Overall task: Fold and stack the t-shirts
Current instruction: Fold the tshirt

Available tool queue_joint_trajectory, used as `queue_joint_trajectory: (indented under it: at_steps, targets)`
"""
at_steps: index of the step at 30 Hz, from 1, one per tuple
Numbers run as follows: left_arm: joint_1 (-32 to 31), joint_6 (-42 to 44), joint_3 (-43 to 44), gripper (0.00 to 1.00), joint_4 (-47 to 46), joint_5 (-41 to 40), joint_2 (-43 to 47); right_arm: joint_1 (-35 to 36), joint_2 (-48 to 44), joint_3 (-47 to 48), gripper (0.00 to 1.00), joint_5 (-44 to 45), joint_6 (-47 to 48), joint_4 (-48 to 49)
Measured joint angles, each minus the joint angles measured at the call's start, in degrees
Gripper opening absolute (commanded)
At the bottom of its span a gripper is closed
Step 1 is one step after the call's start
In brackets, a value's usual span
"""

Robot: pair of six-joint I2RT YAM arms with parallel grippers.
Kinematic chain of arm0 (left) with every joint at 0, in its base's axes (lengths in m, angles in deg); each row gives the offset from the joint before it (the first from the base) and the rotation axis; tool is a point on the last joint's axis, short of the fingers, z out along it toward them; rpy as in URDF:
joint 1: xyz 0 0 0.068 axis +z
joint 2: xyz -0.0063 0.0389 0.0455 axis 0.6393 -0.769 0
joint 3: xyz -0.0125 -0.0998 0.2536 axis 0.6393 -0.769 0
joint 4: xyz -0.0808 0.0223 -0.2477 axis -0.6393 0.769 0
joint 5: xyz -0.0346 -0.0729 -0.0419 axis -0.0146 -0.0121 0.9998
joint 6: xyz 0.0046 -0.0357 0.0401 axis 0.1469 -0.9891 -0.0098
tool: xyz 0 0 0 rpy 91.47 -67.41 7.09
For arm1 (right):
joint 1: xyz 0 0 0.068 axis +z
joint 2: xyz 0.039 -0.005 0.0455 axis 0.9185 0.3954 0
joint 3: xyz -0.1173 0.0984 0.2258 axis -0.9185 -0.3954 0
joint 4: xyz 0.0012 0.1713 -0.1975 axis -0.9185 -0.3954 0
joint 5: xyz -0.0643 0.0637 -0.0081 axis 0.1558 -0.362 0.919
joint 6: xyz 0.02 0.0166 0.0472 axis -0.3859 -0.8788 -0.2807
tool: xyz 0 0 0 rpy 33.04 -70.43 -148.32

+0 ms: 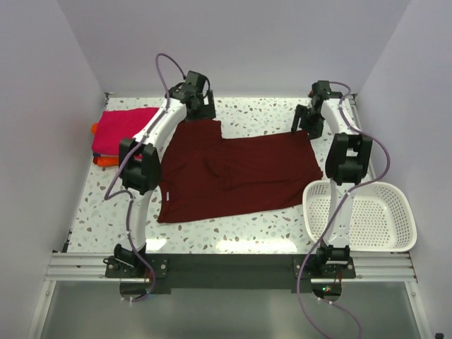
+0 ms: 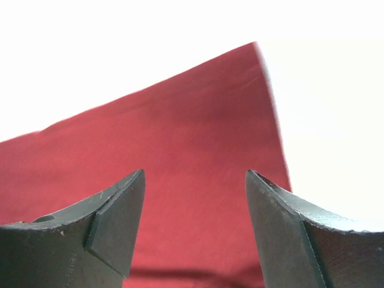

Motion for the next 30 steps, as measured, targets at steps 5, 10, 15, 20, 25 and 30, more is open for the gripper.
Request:
queue_joint_trajectory:
  at_steps: [5, 10, 15, 20, 25, 30]
  targets:
    - [2.6, 1.0, -0.3, 1.00, -1.7, 0.6, -1.3, -2.6, 2.6, 0.0, 0.71, 1.5, -1.3, 3.3]
    - [5.2, 1.7, -0.3, 1.00, -7.7, 0.4, -1.8, -4.2, 2.7, 0.0, 0.70, 1.6, -1.6, 7.5]
    - [6.3, 2.4, 0.0, 1.00, -14.1, -0.9, -5.7, -4.3, 3.4, 0.0, 0.68, 1.2, -2.0, 10.4]
    - [6.4, 3.0, 0.0, 1.00, -16.5, -1.5, -10.5, -4.2, 5.6, 0.0, 0.65, 0.9, -2.2, 12.6]
    - [7.1, 3.1, 0.0, 1.00, -17.9, -2.7, -12.7, -4.2, 5.7, -0.1, 0.50, 0.0, -3.0, 13.9]
    - [8.0, 4.3, 0.0, 1.00, -20.6, -4.1, -12.8, -4.2, 5.7, -0.9, 0.30, -0.3, -3.7, 14.8]
